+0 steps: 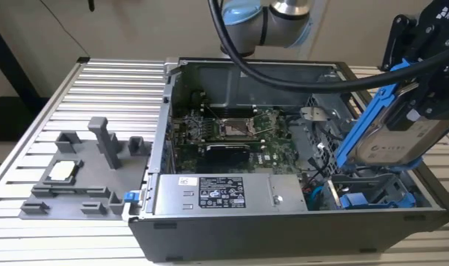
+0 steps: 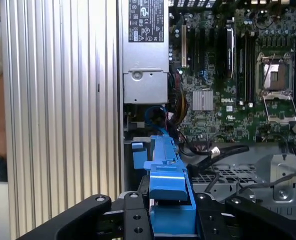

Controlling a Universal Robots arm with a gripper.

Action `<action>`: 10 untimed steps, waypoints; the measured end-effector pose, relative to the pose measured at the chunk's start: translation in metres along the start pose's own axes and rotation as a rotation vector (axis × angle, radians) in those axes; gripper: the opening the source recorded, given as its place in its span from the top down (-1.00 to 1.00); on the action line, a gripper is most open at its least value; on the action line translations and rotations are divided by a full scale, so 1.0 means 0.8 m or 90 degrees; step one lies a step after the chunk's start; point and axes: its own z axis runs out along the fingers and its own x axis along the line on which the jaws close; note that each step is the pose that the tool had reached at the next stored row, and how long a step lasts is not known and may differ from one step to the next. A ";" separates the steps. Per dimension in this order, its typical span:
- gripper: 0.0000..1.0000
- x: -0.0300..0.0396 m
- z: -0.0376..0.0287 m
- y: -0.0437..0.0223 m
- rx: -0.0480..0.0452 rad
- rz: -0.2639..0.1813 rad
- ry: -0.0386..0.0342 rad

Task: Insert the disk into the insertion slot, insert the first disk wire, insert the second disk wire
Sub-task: 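Insert the disk into the insertion slot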

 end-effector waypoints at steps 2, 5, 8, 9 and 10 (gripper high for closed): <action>0.34 0.0010 0.0033 0.0000 0.0000 0.000 0.0000; 0.34 0.0024 0.0080 -0.0002 0.0000 0.000 0.0000; 0.34 0.0041 0.0127 -0.0002 0.0000 0.000 0.0001; 0.34 0.0048 0.0143 -0.0003 0.0000 0.000 0.0000; 0.34 0.0055 0.0157 -0.0003 0.0000 0.000 0.0000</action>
